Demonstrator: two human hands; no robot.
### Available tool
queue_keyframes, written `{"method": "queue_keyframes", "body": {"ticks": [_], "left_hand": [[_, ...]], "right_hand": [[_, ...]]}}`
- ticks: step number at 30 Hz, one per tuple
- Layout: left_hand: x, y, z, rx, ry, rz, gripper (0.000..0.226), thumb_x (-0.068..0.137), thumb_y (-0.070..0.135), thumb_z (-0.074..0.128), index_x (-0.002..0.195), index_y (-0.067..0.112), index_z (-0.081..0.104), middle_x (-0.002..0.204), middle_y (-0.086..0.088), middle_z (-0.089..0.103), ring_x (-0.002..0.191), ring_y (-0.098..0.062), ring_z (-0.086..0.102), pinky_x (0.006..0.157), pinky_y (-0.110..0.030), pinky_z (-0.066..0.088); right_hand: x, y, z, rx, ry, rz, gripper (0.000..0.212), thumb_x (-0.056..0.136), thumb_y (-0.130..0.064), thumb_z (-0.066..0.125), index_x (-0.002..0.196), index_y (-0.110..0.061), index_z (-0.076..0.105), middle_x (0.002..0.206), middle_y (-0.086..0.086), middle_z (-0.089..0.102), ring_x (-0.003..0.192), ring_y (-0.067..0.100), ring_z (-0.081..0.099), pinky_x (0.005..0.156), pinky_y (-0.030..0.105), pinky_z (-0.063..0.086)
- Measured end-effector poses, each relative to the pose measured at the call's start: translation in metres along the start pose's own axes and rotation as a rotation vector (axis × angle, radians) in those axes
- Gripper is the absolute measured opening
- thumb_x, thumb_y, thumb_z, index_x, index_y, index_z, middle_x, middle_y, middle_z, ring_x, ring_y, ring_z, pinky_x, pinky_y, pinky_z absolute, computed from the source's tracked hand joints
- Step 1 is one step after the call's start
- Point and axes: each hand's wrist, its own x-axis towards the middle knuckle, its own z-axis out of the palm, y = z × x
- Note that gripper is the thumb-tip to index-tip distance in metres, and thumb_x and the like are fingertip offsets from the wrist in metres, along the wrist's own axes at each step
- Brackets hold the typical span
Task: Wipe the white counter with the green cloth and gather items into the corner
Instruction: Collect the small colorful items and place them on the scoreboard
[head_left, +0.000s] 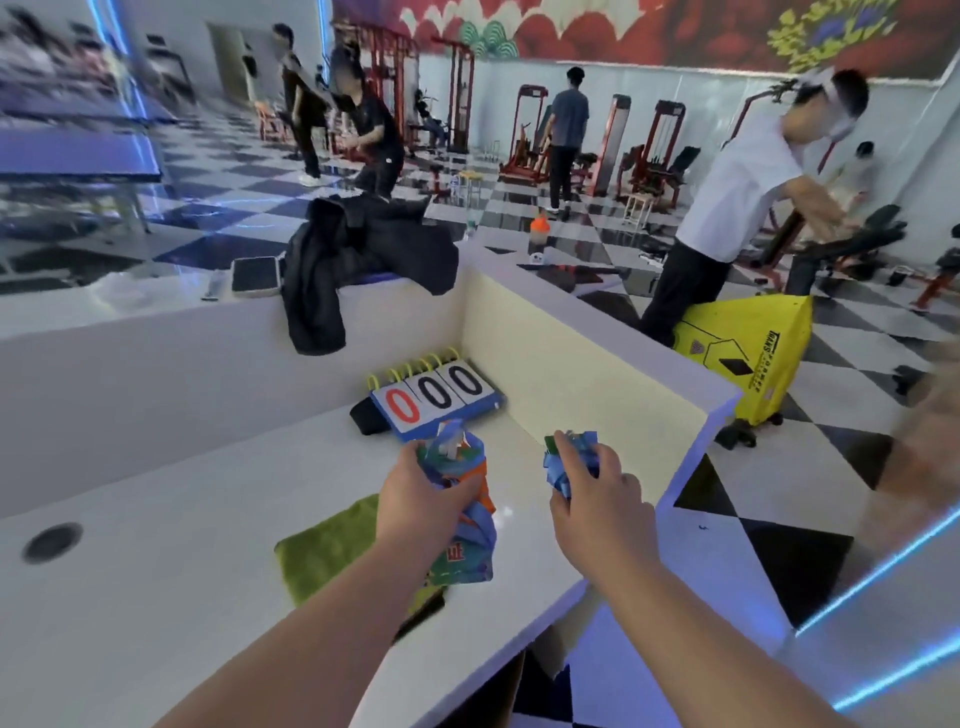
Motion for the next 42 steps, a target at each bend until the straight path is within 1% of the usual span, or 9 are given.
{"method": "queue_keyframes", "body": {"ticks": [13, 19, 22, 26, 29, 32, 35, 38, 42], "left_hand": [[0.105, -0.031, 0.020, -0.021, 0.160, -0.199, 0.044, 0.073, 0.042, 0.085, 0.099, 0.038, 0.050, 0.089, 0.018, 0.065, 0.076, 0.000, 0.061, 0.056, -0.023, 0.043], [0.176, -0.045, 0.041, -0.033, 0.256, -0.292, 0.038, 0.080, 0.037, 0.082, 0.098, 0.037, 0.048, 0.073, 0.015, 0.068, 0.062, 0.002, 0.065, 0.047, -0.015, 0.044], [0.215, -0.052, 0.053, -0.006, 0.324, -0.325, 0.042, 0.078, 0.041, 0.081, 0.108, 0.034, 0.052, 0.091, 0.015, 0.067, 0.078, -0.003, 0.065, 0.061, -0.024, 0.050], [0.265, -0.065, 0.070, 0.022, 0.397, -0.370, 0.040, 0.077, 0.043, 0.081, 0.104, 0.037, 0.052, 0.097, 0.012, 0.068, 0.076, -0.002, 0.060, 0.055, -0.021, 0.040], [0.299, -0.077, 0.082, 0.036, 0.424, -0.390, 0.055, 0.078, 0.044, 0.080, 0.124, 0.031, 0.051, 0.104, 0.011, 0.067, 0.075, -0.001, 0.056, 0.054, -0.016, 0.035], [0.327, -0.088, 0.094, 0.071, 0.430, -0.373, 0.057, 0.078, 0.048, 0.081, 0.123, 0.030, 0.049, 0.091, 0.023, 0.059, 0.071, 0.004, 0.053, 0.054, -0.015, 0.036], [0.357, -0.098, 0.105, 0.079, 0.413, -0.348, 0.082, 0.078, 0.050, 0.080, 0.147, 0.026, 0.042, 0.115, 0.013, 0.063, 0.089, -0.006, 0.056, 0.064, -0.018, 0.040], [0.379, -0.103, 0.113, 0.061, 0.396, -0.327, 0.093, 0.078, 0.048, 0.082, 0.153, 0.022, 0.034, 0.112, 0.013, 0.061, 0.086, 0.002, 0.052, 0.060, -0.010, 0.036], [0.398, -0.115, 0.118, 0.135, 0.419, -0.264, 0.081, 0.078, 0.041, 0.085, 0.144, 0.016, 0.043, 0.089, 0.023, 0.050, 0.081, 0.019, 0.052, 0.062, 0.001, 0.036]], "right_hand": [[0.150, -0.040, 0.074, -0.039, -0.113, -0.241, 0.063, 0.096, -0.044, 0.045, 0.150, -0.042, 0.011, 0.148, 0.003, 0.026, 0.106, 0.027, 0.047, 0.081, 0.042, 0.049], [0.238, -0.061, 0.121, -0.001, -0.144, -0.385, 0.062, 0.095, -0.042, 0.047, 0.147, -0.043, 0.013, 0.148, 0.004, 0.026, 0.107, 0.028, 0.047, 0.080, 0.042, 0.048], [0.280, -0.070, 0.148, 0.005, -0.159, -0.447, 0.062, 0.095, -0.041, 0.048, 0.147, -0.042, 0.014, 0.148, 0.005, 0.025, 0.111, 0.031, 0.046, 0.080, 0.043, 0.047], [0.327, -0.081, 0.185, -0.004, -0.179, -0.486, 0.064, 0.093, -0.042, 0.049, 0.147, -0.043, 0.015, 0.148, 0.004, 0.026, 0.110, 0.031, 0.046, 0.080, 0.041, 0.044], [0.355, -0.089, 0.213, -0.011, -0.197, -0.500, 0.065, 0.092, -0.043, 0.049, 0.148, -0.043, 0.016, 0.148, 0.002, 0.025, 0.115, 0.031, 0.044, 0.080, 0.042, 0.045], [0.377, -0.096, 0.237, -0.013, -0.203, -0.508, 0.065, 0.092, -0.043, 0.050, 0.149, -0.041, 0.017, 0.148, 0.004, 0.026, 0.113, 0.031, 0.044, 0.082, 0.041, 0.046], [0.396, -0.103, 0.261, -0.004, -0.232, -0.491, 0.065, 0.093, -0.045, 0.049, 0.149, -0.041, 0.016, 0.149, 0.004, 0.024, 0.114, 0.032, 0.043, 0.086, 0.043, 0.042], [0.408, -0.110, 0.280, -0.001, -0.217, -0.464, 0.066, 0.093, -0.047, 0.048, 0.150, -0.042, 0.015, 0.151, 0.004, 0.024, 0.116, 0.033, 0.041, 0.084, 0.042, 0.040], [0.418, -0.119, 0.302, 0.011, -0.189, -0.461, 0.068, 0.093, -0.053, 0.047, 0.152, -0.039, 0.015, 0.151, 0.005, 0.026, 0.118, 0.032, 0.039, 0.085, 0.040, 0.039]]}}
